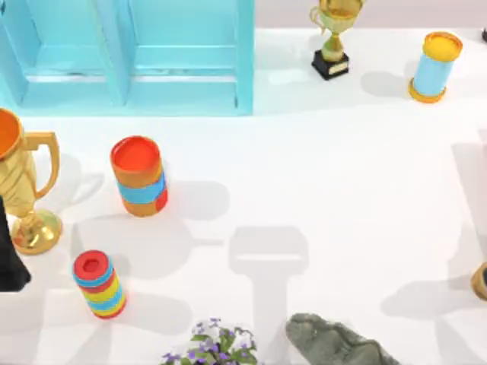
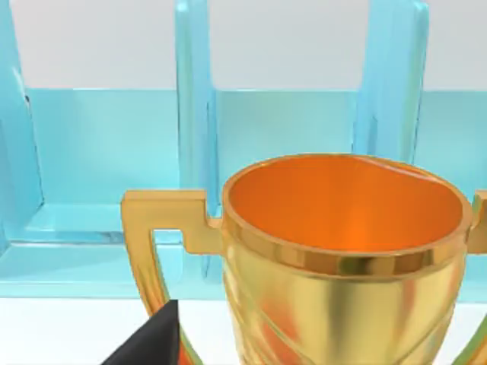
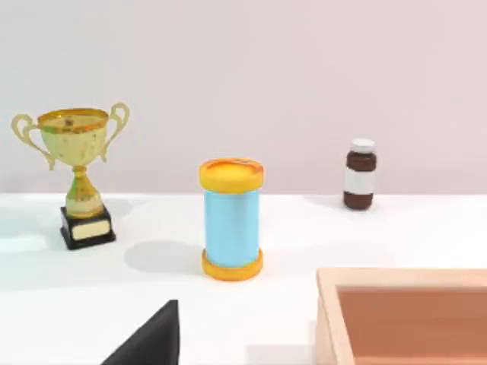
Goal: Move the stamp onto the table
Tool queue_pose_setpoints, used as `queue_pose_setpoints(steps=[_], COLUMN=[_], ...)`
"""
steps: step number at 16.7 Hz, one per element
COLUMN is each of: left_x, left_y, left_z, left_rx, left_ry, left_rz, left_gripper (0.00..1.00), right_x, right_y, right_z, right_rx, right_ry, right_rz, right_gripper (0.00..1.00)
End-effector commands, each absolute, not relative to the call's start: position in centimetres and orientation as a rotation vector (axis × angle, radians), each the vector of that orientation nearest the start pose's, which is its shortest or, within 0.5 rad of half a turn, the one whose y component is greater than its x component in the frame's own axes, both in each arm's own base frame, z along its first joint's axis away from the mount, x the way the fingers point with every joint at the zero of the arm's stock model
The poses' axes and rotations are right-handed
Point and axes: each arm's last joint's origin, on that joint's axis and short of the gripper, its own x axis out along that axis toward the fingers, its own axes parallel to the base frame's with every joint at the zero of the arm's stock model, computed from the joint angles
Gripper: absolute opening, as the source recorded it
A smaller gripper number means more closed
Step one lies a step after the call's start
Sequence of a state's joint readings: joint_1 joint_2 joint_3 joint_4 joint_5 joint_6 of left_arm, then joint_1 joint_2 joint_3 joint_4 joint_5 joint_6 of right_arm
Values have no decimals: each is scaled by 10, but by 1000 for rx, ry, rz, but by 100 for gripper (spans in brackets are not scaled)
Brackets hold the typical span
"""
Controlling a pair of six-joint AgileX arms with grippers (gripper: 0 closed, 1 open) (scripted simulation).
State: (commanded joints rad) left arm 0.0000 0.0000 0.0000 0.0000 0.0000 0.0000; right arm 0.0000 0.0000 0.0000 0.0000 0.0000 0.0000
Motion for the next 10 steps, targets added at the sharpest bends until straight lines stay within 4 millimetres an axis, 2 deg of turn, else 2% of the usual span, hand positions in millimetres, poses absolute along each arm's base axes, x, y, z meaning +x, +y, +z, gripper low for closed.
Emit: queue_pose_setpoints(steps=[3,5,10], left_x=[106,106,106], left_y=[-1,-1,-1], left_z=[160,160,160], left_rx=[0,0,0], left_ry=[0,0,0], left_rz=[0,0,0], left_gripper=[100,100,100], right_x=[106,106,119], right_y=[-2,-4,-17], right_z=[162,171,219], right_rx=[-5,-26,-111], right_ry=[11,62,352], right_rz=[-6,-28,-112], right_gripper=[100,100,100])
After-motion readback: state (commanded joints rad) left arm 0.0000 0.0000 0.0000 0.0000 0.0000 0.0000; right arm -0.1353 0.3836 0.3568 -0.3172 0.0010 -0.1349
